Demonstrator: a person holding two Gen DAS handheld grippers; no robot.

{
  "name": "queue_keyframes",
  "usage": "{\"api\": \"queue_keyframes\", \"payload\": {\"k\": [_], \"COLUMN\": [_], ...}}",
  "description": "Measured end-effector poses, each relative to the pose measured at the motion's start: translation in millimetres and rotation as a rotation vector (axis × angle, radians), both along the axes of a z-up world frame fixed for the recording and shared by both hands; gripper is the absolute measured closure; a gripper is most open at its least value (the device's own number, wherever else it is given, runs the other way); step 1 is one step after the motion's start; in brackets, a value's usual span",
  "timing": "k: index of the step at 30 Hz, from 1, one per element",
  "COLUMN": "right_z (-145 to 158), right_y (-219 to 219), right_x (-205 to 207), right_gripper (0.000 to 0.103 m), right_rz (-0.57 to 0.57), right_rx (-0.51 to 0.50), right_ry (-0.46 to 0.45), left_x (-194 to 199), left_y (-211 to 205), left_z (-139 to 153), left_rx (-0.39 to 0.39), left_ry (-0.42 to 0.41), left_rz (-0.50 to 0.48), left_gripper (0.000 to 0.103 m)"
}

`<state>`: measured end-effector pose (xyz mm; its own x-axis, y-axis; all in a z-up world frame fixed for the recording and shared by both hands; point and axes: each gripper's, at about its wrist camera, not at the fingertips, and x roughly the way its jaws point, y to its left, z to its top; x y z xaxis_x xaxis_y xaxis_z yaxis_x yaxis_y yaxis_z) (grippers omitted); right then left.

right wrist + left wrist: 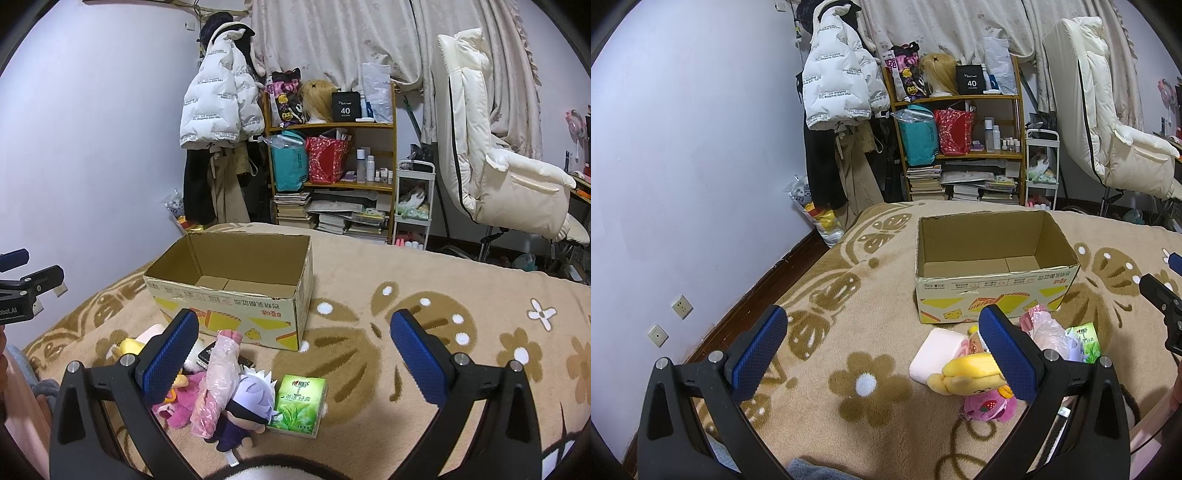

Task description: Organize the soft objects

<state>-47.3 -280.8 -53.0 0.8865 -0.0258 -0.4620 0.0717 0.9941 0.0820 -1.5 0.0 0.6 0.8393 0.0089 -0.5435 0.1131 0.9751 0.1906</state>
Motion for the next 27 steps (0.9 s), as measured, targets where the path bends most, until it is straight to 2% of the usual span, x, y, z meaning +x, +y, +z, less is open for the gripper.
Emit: {"api": "queue_keyframes", "payload": {"k": [27], "right_z": [-3.0], "right_y": [3.1], "right_x": [2.2], "right_gripper": [0.0], "right_rz": [0.0], "right_rx": [-0.001], "right_ry": [0.006], "left_x": [-5.0], "left_y": [4.5], "left_z": [5.6], "left_rx": [0.003], "left_ry": [0.002], "left_rz": [-0.001], "left_gripper": [0.0]}}
